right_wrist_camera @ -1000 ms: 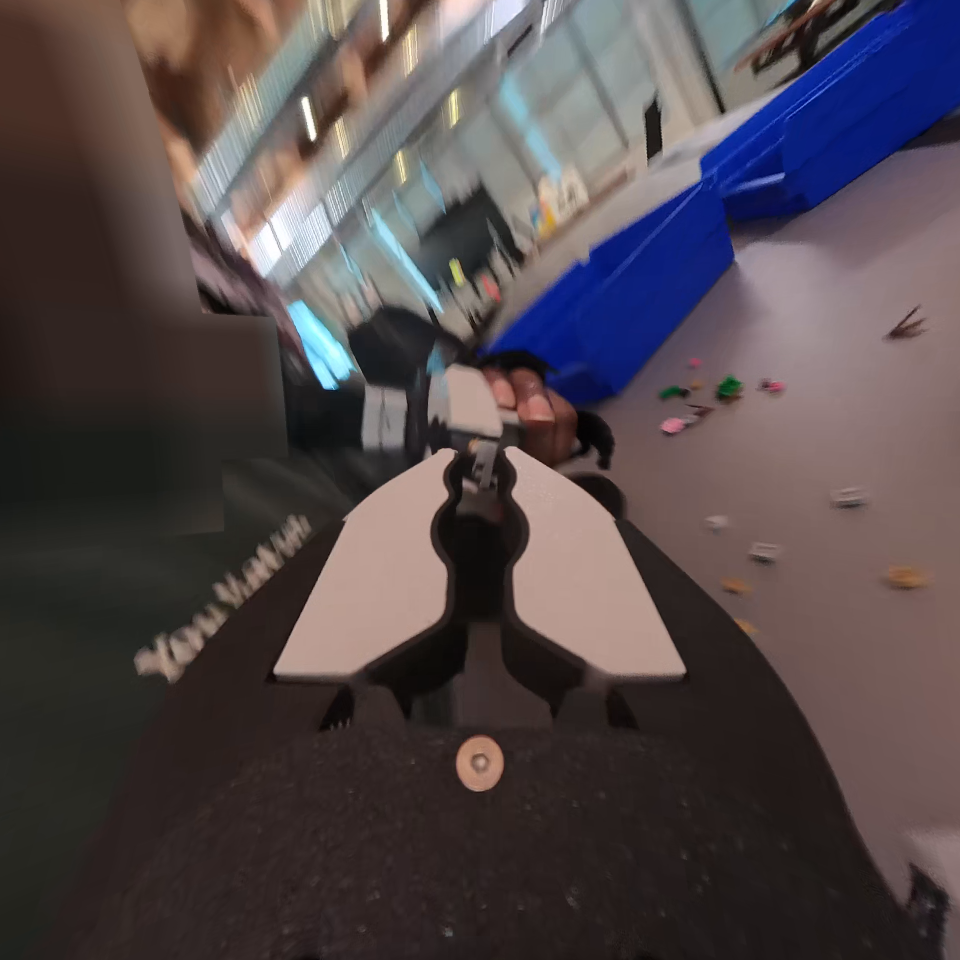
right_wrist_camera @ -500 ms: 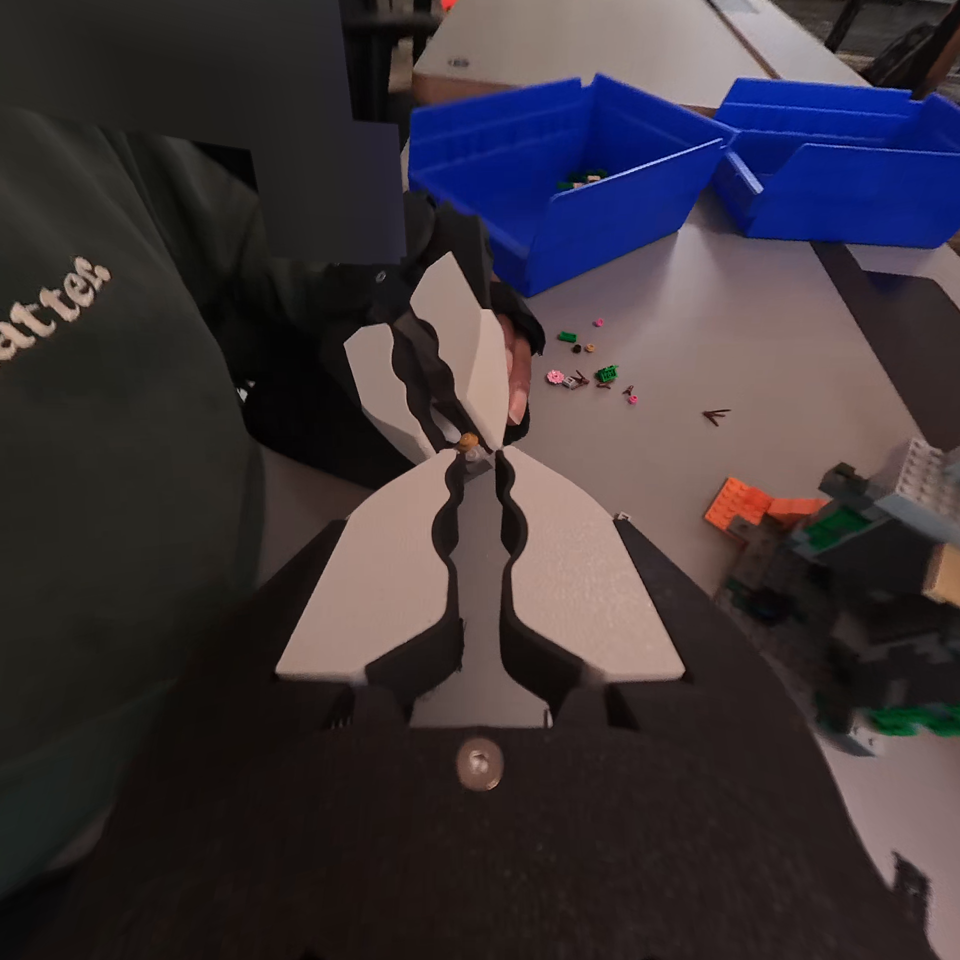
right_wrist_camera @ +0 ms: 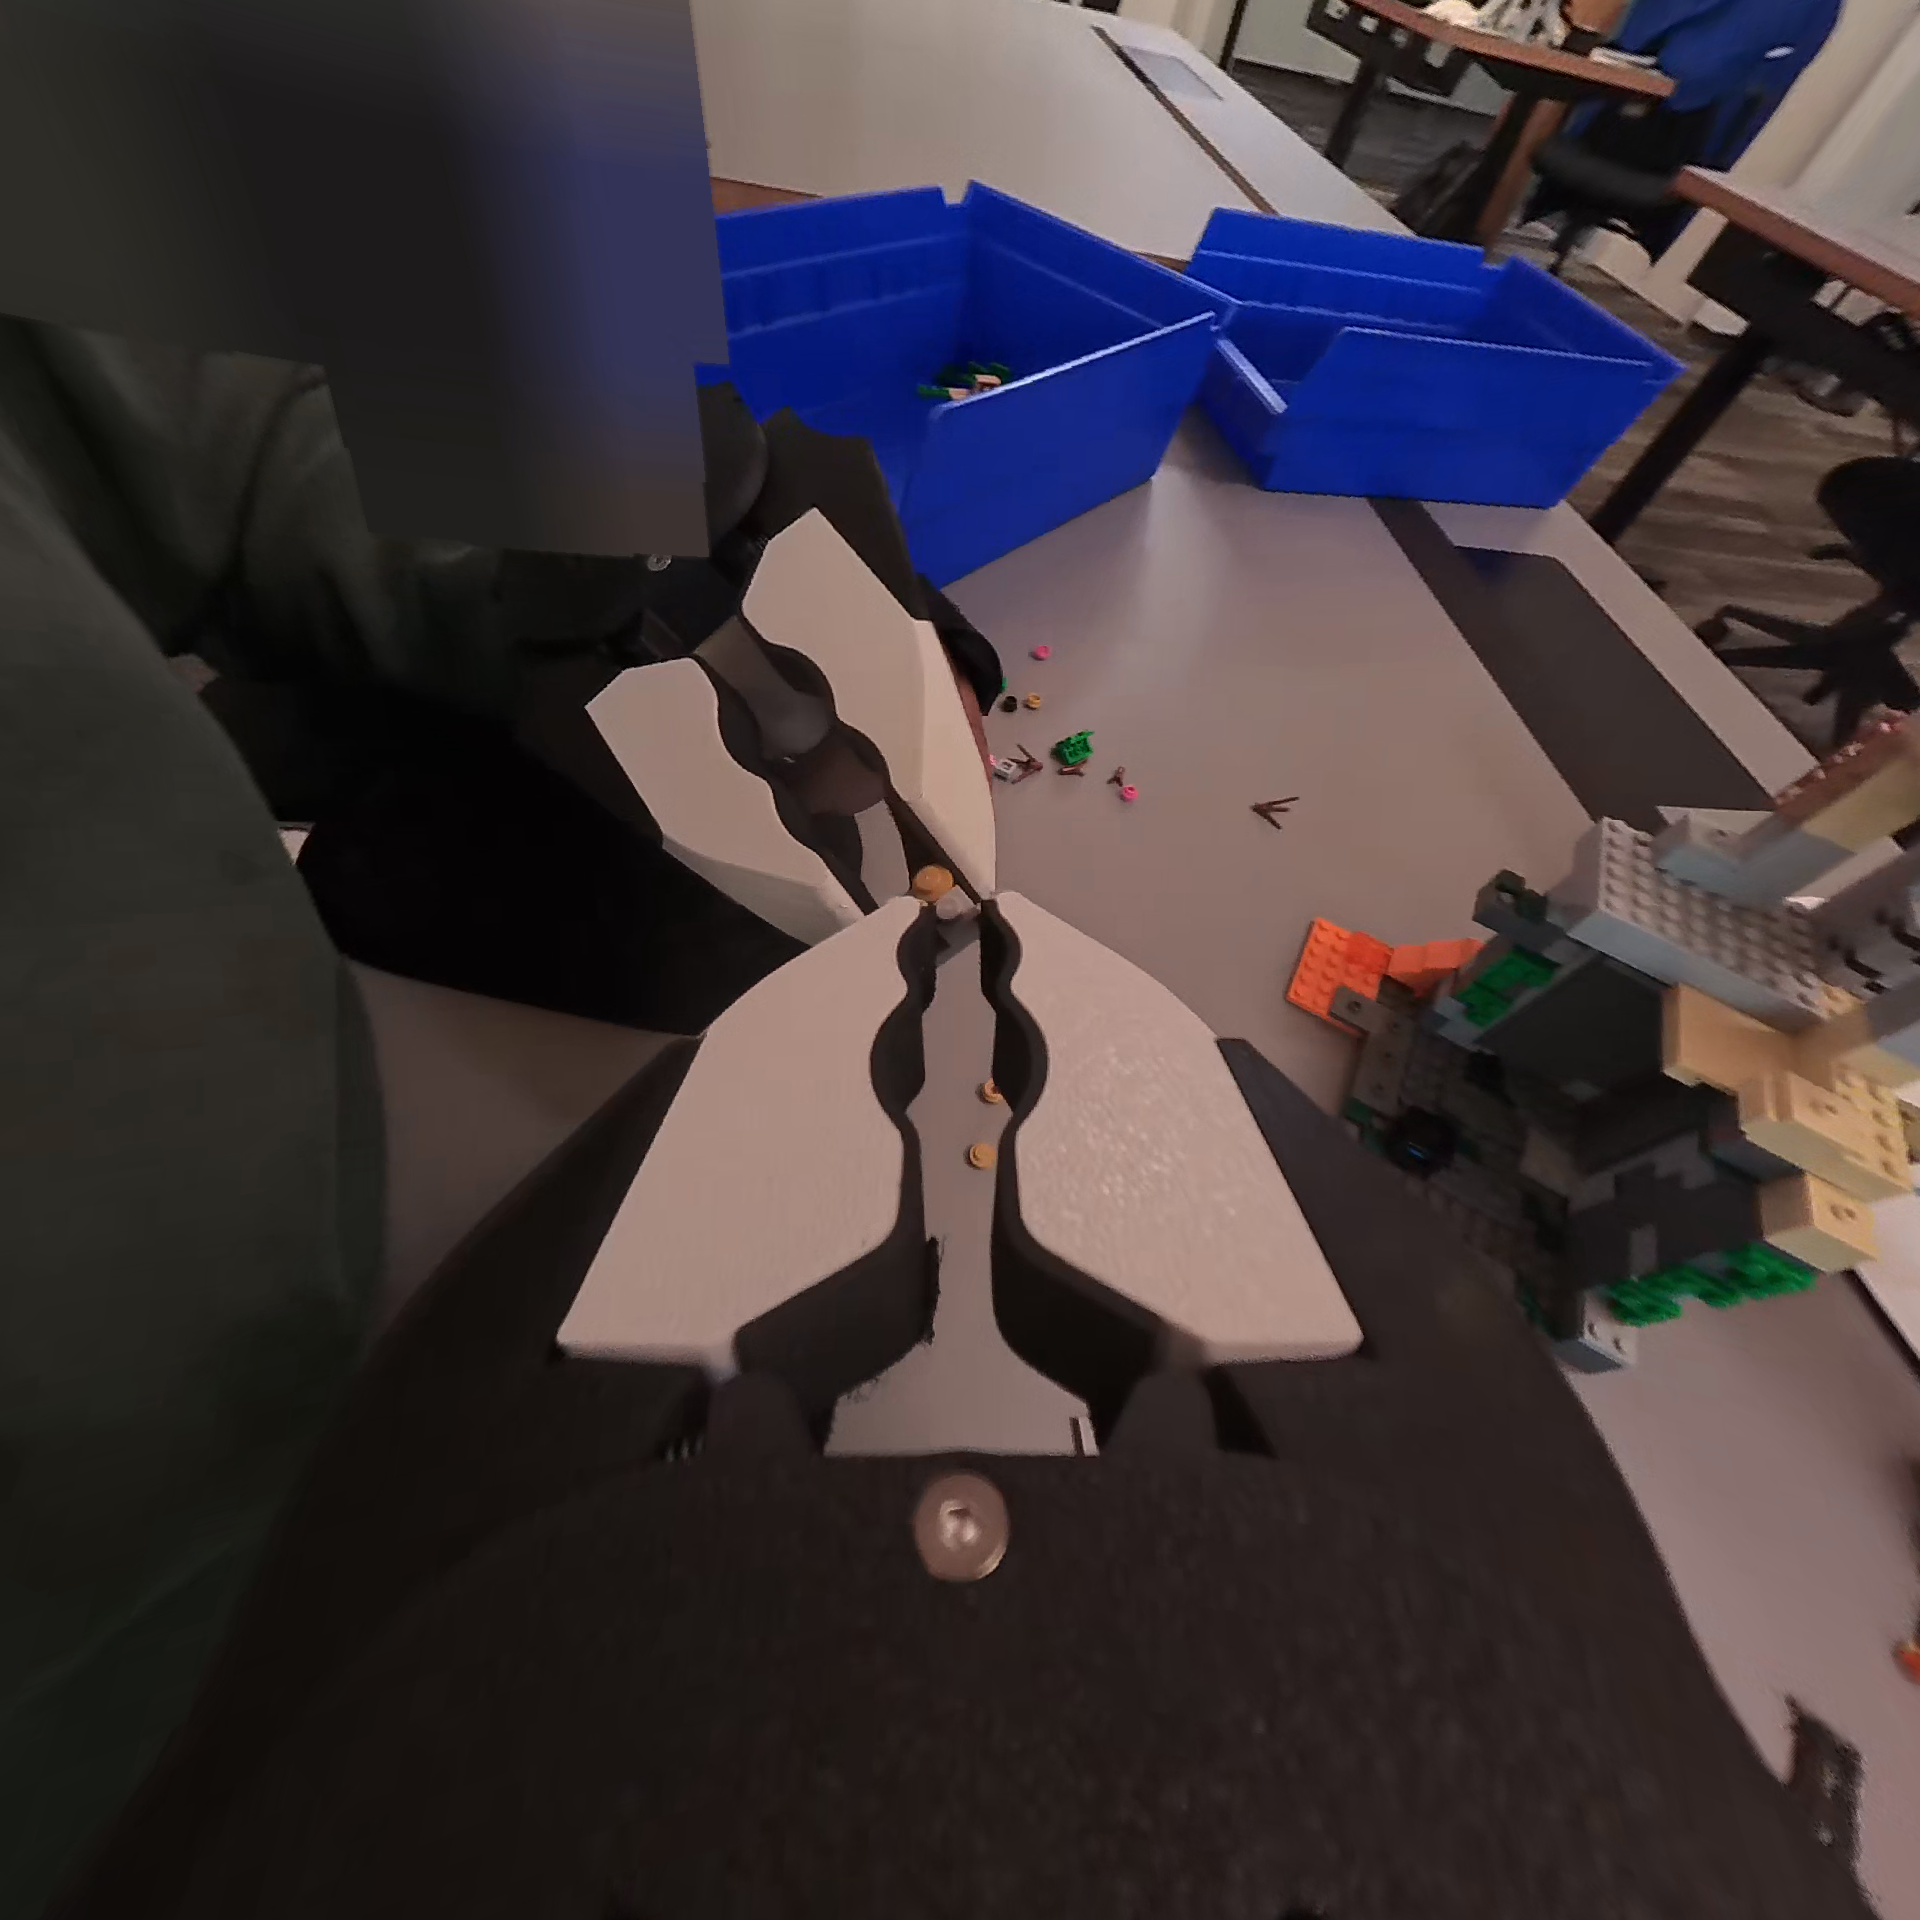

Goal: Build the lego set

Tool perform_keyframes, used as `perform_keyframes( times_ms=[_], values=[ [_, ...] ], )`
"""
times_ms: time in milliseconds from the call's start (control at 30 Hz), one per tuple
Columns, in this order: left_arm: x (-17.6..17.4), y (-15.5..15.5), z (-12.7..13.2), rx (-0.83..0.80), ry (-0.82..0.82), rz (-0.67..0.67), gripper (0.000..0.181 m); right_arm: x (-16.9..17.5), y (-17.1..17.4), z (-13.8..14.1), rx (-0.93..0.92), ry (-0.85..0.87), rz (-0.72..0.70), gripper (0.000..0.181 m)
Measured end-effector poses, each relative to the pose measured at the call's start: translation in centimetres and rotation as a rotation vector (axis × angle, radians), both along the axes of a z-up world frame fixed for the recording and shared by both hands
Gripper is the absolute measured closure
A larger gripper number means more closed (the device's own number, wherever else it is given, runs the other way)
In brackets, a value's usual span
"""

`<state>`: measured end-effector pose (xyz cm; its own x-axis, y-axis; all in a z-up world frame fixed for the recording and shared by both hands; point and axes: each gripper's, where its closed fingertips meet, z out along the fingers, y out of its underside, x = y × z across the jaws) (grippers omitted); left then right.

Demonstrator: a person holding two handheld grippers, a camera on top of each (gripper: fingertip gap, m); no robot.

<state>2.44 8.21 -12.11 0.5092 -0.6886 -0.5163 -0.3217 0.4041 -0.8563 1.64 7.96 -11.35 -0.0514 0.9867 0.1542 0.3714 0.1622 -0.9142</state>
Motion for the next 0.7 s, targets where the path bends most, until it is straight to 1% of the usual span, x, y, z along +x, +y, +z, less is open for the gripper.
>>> perform_keyframes(
  times_ms=[300,333,367,433,500,567,633,700],
  values=[
    [-0.6,0.7,0.2,-0.020,-0.015,0.062,0.165,-0.4,0.8,0.2,-0.009,0.035,-0.142,0.174],
    [-0.6,0.7,0.2,-0.022,-0.016,0.064,0.165,-0.5,0.8,0.2,-0.017,0.037,-0.155,0.175],
    [-0.7,0.9,0.2,-0.027,-0.017,0.073,0.165,-0.4,1.0,0.1,-0.020,0.041,-0.177,0.181],
    [-0.8,0.9,0.1,-0.039,-0.023,0.069,0.165,-0.3,1.0,0.1,-0.015,0.047,-0.181,0.181],
    [-0.8,0.9,0.3,-0.015,-0.012,0.074,0.165,-0.2,1.3,0.5,0.011,0.060,-0.191,0.181],
    [-0.8,0.8,0.8,-0.010,-0.024,0.062,0.165,-0.1,1.3,1.1,0.025,0.065,-0.159,0.181],
    [-0.9,0.9,0.7,-0.021,-0.025,0.056,0.165,0.0,1.4,1.4,0.040,0.054,-0.130,0.172],
    [-0.8,0.8,0.4,-0.044,-0.029,0.043,0.165,0.1,1.2,1.4,0.049,0.044,-0.082,0.167]
  ],
)
